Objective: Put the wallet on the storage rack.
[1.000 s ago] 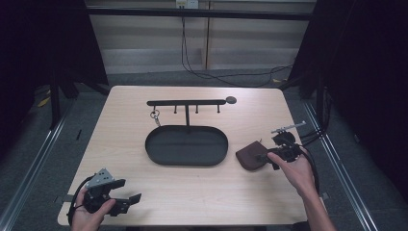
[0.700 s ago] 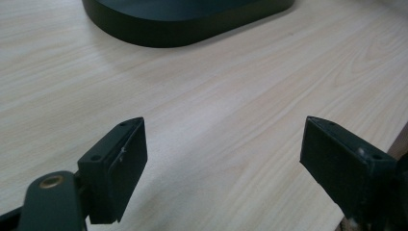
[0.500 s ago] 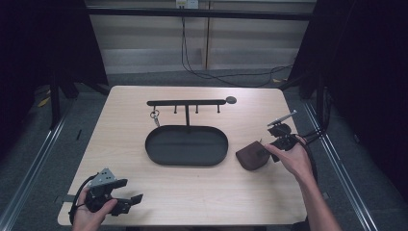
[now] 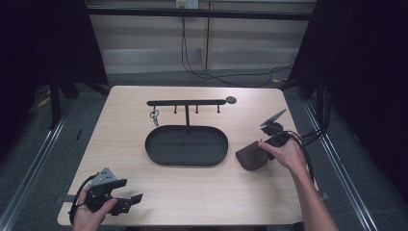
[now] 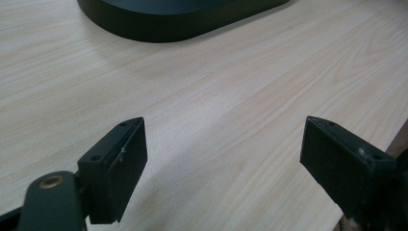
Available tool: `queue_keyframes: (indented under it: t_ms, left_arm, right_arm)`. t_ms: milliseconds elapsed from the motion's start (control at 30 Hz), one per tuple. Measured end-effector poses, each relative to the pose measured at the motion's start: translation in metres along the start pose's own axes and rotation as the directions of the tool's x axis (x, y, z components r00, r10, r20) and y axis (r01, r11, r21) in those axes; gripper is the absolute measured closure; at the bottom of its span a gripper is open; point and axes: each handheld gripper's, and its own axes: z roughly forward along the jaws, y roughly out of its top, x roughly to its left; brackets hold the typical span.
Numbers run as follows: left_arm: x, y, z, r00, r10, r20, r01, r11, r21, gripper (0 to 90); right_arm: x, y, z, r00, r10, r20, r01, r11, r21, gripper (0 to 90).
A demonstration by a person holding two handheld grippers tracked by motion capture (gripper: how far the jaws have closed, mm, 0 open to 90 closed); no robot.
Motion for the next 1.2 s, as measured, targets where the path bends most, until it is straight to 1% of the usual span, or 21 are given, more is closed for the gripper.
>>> queue_keyframes:
  t_ms: [67, 100, 133, 167, 200, 233, 300, 333, 400, 467, 500, 600, 667, 733, 800, 933, 1000, 1033, 1100, 1167, 1200]
  left_arm:
    - [0.000, 0.000, -0.001, 0.9998, -0.012, -0.012, 0.012, 0.9999, -0.004, 16.7]
    - [0.001, -0.001, -0.001, 0.9996, -0.016, -0.022, 0.016, 0.9998, -0.007, 16.7]
    - [0.001, -0.001, -0.001, 0.9996, -0.022, -0.019, 0.021, 0.9998, -0.006, 16.7]
    - [0.002, -0.001, -0.001, 0.9998, -0.019, -0.012, 0.019, 0.9998, 0.000, 16.7]
    - [0.002, -0.001, -0.001, 0.9997, -0.022, -0.014, 0.021, 0.9998, -0.003, 16.8]
    - [0.002, -0.001, -0.001, 0.9996, -0.020, -0.019, 0.020, 0.9998, -0.003, 16.8]
    - [0.002, 0.000, -0.001, 0.9999, -0.014, -0.008, 0.014, 0.9999, 0.001, 16.7]
    - [0.001, 0.000, -0.001, 0.9998, -0.012, -0.014, 0.012, 0.9999, -0.001, 16.8]
    - [0.001, 0.000, -0.001, 0.9998, -0.011, -0.016, 0.011, 0.9999, 0.001, 16.8]
    - [0.000, 0.000, -0.002, 0.9996, -0.014, -0.024, 0.014, 0.9998, -0.011, 17.5]
    - [0.001, 0.000, -0.001, 0.9997, -0.016, -0.018, 0.016, 0.9998, -0.008, 17.5]
    - [0.001, -0.001, -0.002, 0.9996, -0.019, -0.020, 0.019, 0.9998, -0.006, 17.5]
    - [0.002, 0.000, -0.001, 0.9999, -0.015, -0.009, 0.015, 0.9999, 0.002, 17.5]
    - [0.001, 0.000, 0.000, 0.9998, -0.012, -0.014, 0.012, 0.9999, 0.002, 17.5]
    - [0.001, 0.000, 0.000, 0.9998, -0.010, -0.014, 0.010, 0.9999, 0.003, 17.5]
    - [0.002, 0.000, -0.001, 0.9999, -0.013, -0.010, 0.013, 0.9999, 0.004, 17.5]
    - [0.002, 0.000, -0.001, 0.9999, -0.012, -0.008, 0.012, 0.9999, 0.006, 17.5]
    - [0.001, -0.001, 0.000, 0.9998, -0.019, -0.009, 0.019, 0.9998, 0.004, 17.5]
    - [0.001, 0.000, 0.000, 0.9998, -0.012, -0.014, 0.012, 0.9999, 0.010, 17.5]
    - [0.001, -0.001, 0.000, 0.9998, -0.016, -0.011, 0.016, 0.9998, 0.010, 17.5]
    - [0.001, -0.001, 0.000, 0.9998, -0.013, -0.014, 0.013, 0.9999, 0.010, 17.5]
  right_arm:
    - [0.000, 0.002, 0.004, 1.0000, -0.001, 0.002, 0.001, 1.000, 0.008, 17.6]
    - [0.001, 0.003, 0.004, 0.9999, 0.002, 0.010, -0.002, 1.000, -0.007, 17.8]
    - [0.002, 0.003, 0.005, 0.9999, 0.000, 0.014, 0.000, 1.000, -0.025, 17.8]
    - [0.003, 0.005, 0.005, 0.9998, -0.002, 0.019, 0.002, 1.000, -0.020, 17.7]
    - [0.004, 0.006, 0.008, 1.0000, -0.002, 0.004, 0.002, 1.000, -0.012, 17.7]
    - [0.004, 0.006, 0.008, 1.0000, -0.002, 0.004, 0.002, 1.000, -0.012, 17.7]
    - [0.005, 0.007, 0.011, 1.0000, 0.007, 0.004, -0.007, 1.000, -0.010, 14.6]
    - [0.006, 0.008, 0.012, 0.9999, 0.010, 0.003, -0.010, 1.000, -0.008, 13.4]
    - [0.009, 0.009, 0.014, 0.9996, 0.000, 0.027, 0.000, 1.000, 0.003, 13.3]
    - [0.012, 0.009, 0.016, 0.9985, -0.021, 0.050, 0.020, 1.000, 0.015, 13.0]
    - [0.013, 0.010, 0.016, 0.9980, -0.021, 0.060, 0.020, 1.000, 0.017, 12.8]
    - [0.016, 0.010, 0.017, 0.9962, -0.038, 0.079, 0.037, 0.999, 0.021, 12.6]
    - [0.015, 0.010, 0.016, 0.9965, -0.032, 0.078, 0.031, 0.999, 0.022, 13.4]
    - [0.013, 0.010, 0.016, 0.9975, -0.023, 0.067, 0.022, 1.000, 0.018, 13.6]
    - [0.013, 0.011, 0.017, 0.9963, -0.033, 0.079, 0.032, 0.999, 0.025, 13.4]
    - [0.013, 0.011, 0.017, 0.9966, -0.032, 0.076, 0.030, 0.999, 0.023, 13.7]
    - [0.011, 0.011, 0.015, 0.9960, -0.031, 0.084, 0.031, 1.000, 0.007, 17.5]
    - [0.009, 0.010, 0.014, 0.9969, -0.022, 0.076, 0.022, 1.000, 0.001, 17.3]
    - [0.007, 0.010, 0.013, 0.9980, -0.010, 0.062, 0.010, 1.000, 0.001, 17.1]
    - [0.005, 0.009, 0.012, 0.9968, -0.001, 0.080, 0.003, 1.000, -0.021, 14.4]
    - [0.003, 0.009, 0.013, 0.9961, 0.003, 0.088, -0.001, 1.000, -0.014, 14.2]
